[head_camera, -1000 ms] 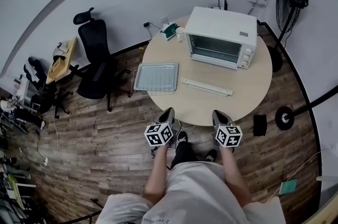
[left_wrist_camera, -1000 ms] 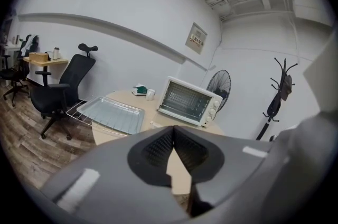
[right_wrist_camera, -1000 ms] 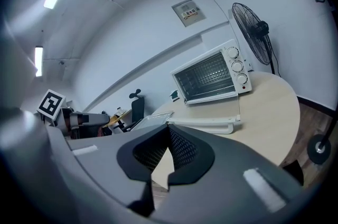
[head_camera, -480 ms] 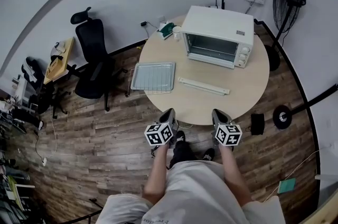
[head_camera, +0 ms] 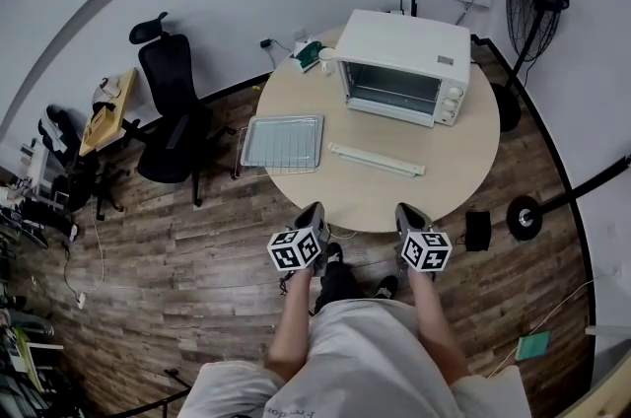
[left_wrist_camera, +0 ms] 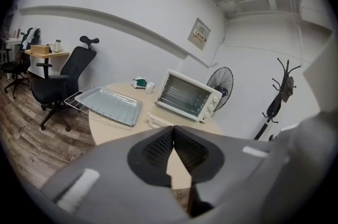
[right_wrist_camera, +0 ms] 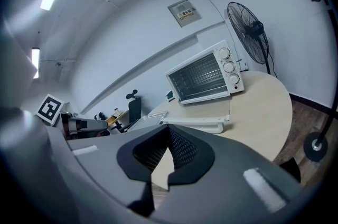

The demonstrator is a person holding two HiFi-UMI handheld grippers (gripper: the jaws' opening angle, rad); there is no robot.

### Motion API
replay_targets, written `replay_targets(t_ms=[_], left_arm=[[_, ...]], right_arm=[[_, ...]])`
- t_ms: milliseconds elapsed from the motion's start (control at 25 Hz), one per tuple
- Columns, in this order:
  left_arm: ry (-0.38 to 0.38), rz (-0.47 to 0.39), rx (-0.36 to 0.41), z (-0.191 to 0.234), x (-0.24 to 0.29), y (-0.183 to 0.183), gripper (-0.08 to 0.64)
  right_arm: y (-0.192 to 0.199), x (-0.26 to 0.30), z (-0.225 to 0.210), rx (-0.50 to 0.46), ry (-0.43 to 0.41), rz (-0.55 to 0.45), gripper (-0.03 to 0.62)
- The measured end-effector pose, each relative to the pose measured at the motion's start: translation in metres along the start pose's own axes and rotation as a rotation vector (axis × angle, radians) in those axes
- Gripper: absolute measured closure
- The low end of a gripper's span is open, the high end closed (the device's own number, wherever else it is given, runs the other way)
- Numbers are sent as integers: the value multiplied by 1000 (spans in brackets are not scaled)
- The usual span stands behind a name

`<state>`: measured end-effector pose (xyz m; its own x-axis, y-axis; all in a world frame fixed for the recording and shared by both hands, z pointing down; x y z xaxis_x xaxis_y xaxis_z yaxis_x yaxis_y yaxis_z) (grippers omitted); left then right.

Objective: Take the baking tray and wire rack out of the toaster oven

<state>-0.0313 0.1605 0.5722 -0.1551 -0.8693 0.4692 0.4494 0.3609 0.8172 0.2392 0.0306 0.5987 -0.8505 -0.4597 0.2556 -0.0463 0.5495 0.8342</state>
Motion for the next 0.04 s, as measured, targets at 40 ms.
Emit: replay_targets(t_ms=[40], left_arm=[[-1,1,0,0,0,1,505]], right_arm=[[1,0,-1,1,0,2,592]])
Point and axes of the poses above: the fingertips, and each gripper's own axes: x forward along the fingers, z to its left, y out of its underside, the point moved 9 cm from there along -x, backward along the fingers, and after that the axes turned 7 degrees about -y, right-handed, at the moved point
